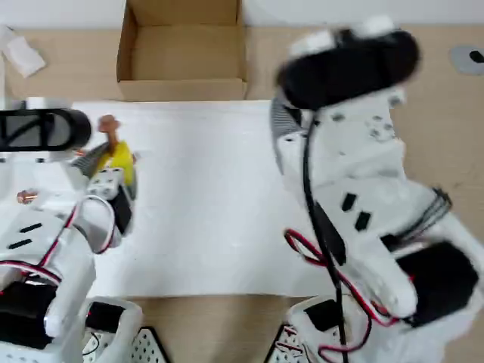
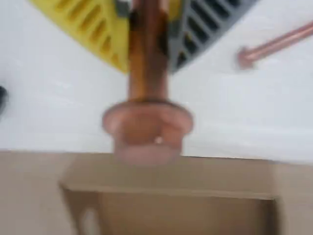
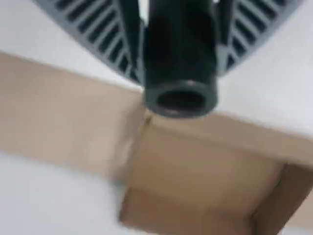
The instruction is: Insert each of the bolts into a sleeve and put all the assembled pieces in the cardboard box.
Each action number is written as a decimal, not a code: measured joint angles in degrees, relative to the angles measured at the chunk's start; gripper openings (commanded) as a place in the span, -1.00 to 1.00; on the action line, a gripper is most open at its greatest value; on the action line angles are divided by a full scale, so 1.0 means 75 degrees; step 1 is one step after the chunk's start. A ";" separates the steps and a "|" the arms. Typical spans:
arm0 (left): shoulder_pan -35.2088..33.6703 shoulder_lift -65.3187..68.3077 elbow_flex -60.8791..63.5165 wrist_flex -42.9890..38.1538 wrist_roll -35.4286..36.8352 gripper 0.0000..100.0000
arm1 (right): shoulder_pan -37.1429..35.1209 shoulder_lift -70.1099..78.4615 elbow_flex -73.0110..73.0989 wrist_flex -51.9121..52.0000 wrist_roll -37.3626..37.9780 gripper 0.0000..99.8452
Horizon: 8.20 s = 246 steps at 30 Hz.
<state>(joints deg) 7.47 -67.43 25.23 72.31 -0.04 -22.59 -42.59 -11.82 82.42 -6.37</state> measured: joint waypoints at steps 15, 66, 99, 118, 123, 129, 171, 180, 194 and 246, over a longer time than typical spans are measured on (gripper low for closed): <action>0.0410 0.0012 0.0527 -0.2040 0.0000 -0.99 | 0.0234 -0.4525 0.9799 -0.6177 -0.0059 -0.98; 0.1934 0.0023 0.2696 -0.4935 0.1184 -0.99 | -0.3012 -0.6224 1.2964 -0.8334 -0.0305 -0.98; 0.1981 -0.0035 0.2860 -0.4314 0.0856 -0.99 | -0.2719 -0.6224 1.3187 -0.8779 -0.0070 -0.98; 0.2321 -0.1430 0.4079 -0.4724 0.0867 -0.99 | -0.2708 -0.6212 1.3199 -0.8779 -0.0059 -0.98; 0.2321 -0.1559 0.4314 -0.4806 0.0832 -0.99 | -0.2719 -0.6212 1.3210 -0.8779 -0.0059 -0.98; 0.2321 -0.1547 0.4595 -0.5216 0.0422 -0.99 | -0.2719 -0.6201 1.3210 -0.8768 -0.0059 -0.98; 0.2145 -0.1547 0.3516 -0.2227 0.0985 -0.68 | -0.2157 -0.6212 1.3140 -0.8779 -0.0070 -0.98; 0.0785 -0.1500 0.2860 -0.1747 0.0457 -1.00 | -0.1254 -0.5099 1.1874 -0.8779 -0.0645 -0.98; -0.2016 0.0856 0.2860 -0.1700 0.0070 -1.00 | -0.0492 0.2532 0.5029 -0.8135 -0.0973 -0.98; -0.3212 0.1500 0.3200 -0.1430 0.0375 -0.84 | 0.0293 1.5637 -1.0315 -0.4384 0.0141 -0.53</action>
<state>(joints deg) -16.62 -56.18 49.23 61.58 2.77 -20.40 74.68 -89.19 49.54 -5.32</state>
